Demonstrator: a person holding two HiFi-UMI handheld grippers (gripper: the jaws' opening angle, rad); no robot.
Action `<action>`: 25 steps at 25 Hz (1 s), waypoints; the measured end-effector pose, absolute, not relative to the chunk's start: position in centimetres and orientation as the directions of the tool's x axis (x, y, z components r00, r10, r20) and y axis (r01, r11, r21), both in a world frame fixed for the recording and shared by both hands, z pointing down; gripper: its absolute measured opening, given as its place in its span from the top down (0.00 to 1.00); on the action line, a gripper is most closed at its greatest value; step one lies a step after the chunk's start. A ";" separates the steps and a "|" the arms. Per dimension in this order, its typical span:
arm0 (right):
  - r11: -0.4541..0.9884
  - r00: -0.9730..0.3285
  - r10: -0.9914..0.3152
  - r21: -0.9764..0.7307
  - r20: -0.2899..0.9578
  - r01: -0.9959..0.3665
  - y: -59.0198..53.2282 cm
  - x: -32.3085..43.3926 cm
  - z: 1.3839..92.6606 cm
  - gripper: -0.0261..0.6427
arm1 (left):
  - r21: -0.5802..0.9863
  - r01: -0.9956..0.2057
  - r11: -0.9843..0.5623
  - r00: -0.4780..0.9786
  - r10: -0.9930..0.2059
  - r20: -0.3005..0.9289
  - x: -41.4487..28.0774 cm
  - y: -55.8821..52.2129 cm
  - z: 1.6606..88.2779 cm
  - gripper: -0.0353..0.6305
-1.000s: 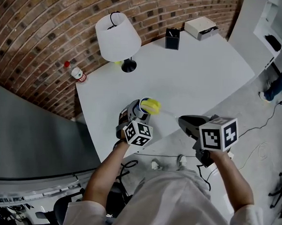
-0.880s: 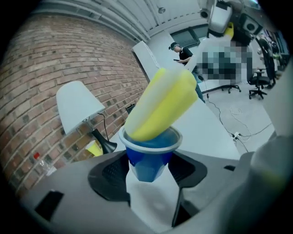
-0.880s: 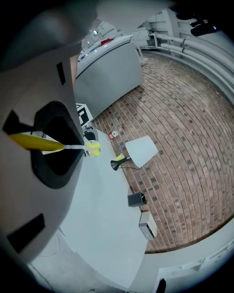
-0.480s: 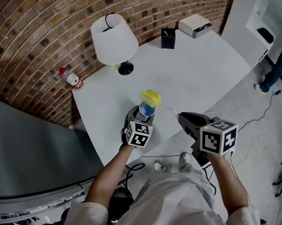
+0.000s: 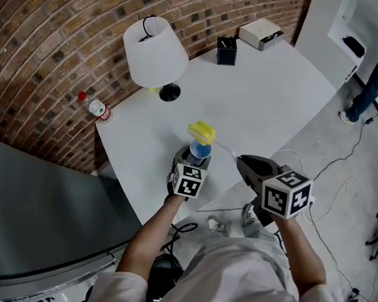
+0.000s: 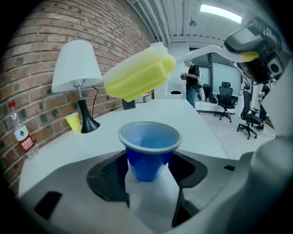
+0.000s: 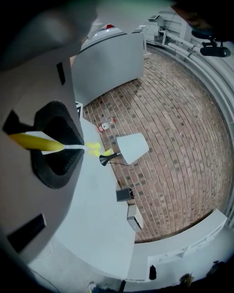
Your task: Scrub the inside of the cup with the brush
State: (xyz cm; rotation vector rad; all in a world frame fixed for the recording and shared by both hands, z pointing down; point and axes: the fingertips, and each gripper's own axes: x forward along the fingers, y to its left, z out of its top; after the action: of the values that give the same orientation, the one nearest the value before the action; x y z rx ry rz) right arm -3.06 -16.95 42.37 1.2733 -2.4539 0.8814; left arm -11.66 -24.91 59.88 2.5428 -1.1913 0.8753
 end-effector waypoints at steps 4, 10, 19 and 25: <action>0.428 -0.589 -0.664 -0.411 0.460 -0.805 -16.8 -3.5 42.7 0.92 | -0.044 -0.749 -0.661 0.502 -0.611 0.612 -11.8 -24.7 60.8 0.53; 0.427 -0.597 -0.655 -0.425 0.463 -0.798 -16.6 -3.8 43.2 0.92 | -0.036 -0.754 -0.656 0.489 -0.596 0.637 -12.3 -24.4 61.7 0.53; 0.446 -0.623 -0.633 -0.441 0.459 -0.778 -16.0 -3.7 43.5 0.92 | -0.047 -0.790 -0.612 0.436 -0.613 0.659 -13.9 -23.1 62.0 0.53; 0.481 -0.644 -0.617 -0.432 0.452 -0.763 -15.1 -2.6 43.6 0.92 | -0.053 -0.836 -0.547 0.378 -0.642 0.667 -14.6 -21.4 61.5 0.53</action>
State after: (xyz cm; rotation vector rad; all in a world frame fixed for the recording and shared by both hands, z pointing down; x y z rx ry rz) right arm -2.62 -15.06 43.62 1.1843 -2.4937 0.9047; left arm -14.64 -21.44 61.54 2.3487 -1.3015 0.9382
